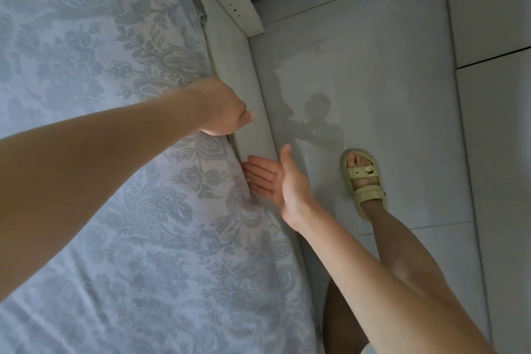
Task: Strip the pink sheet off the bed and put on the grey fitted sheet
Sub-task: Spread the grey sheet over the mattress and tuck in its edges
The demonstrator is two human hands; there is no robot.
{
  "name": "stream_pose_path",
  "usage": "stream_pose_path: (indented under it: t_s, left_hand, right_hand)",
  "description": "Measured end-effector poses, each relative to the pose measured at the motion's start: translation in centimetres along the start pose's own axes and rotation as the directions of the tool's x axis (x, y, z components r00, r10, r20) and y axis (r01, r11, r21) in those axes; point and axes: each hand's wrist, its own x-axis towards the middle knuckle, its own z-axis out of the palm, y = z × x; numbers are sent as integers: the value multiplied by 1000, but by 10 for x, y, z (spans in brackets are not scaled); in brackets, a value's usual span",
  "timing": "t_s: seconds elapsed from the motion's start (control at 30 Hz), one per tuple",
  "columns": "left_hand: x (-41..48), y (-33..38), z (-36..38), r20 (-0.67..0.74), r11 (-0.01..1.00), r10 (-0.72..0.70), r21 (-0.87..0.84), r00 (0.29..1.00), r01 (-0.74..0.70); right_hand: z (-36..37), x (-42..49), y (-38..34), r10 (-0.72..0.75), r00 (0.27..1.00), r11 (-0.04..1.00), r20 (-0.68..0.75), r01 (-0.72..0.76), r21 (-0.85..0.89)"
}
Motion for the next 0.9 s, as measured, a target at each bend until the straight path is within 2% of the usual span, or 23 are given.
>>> stream_pose_path:
  t_s: [0.07, 0.17, 0.23, 0.3, 0.4, 0.47, 0.57, 0.67, 0.73, 0.83, 0.9]
  left_hand:
    - [1, 2, -2, 12, 1000, -2, 23, 1000, 2]
    - [1, 4, -4, 51, 1000, -14, 22, 999, 13]
    - [0, 7, -7, 50, 999, -25, 21, 998, 24]
    - [-3, 15, -9, -22, 999, 9, 38, 1000, -8]
    - [-14, 46, -3, -149, 986, 161, 65, 976, -153]
    - [-24, 71, 10, -118, 973, 229, 47, 966, -225]
    - [-41, 96, 40, -10, 966, 253, 53, 967, -252]
    - [-47, 116, 59, -27, 968, 236, 91, 971, -232]
    - [-43, 124, 60, -69, 983, 179, 56, 981, -176]
    - [-40, 127, 61, -111, 994, 78, -68, 991, -86]
    - [-41, 126, 64, -146, 995, 60, -74, 987, -71]
  right_hand:
    - [-5, -14, 12, -76, 996, 996, -48, 74, -46]
    - [8, -22, 34, 40, 995, 994, 87, -32, -100]
    - [18, -12, 37, 118, 985, 985, 124, -101, -136]
    - [17, 3, 33, 155, 980, 970, 123, -127, -206]
    - [6, 13, 29, 161, 978, 963, 133, -126, -238]
    - [-5, 1, 35, 91, 992, 987, 82, -79, -137]
    - [-33, -33, 64, -60, 988, 997, -143, 68, 47]
    - [-58, -60, 103, -211, 933, 977, -291, 206, -49]
    - [-56, -66, 118, -227, 938, 973, -262, 208, -99]
    - [-34, -71, 133, -261, 953, 965, -154, 257, -46]
    - [-20, -76, 145, -307, 948, 951, -87, 303, -55]
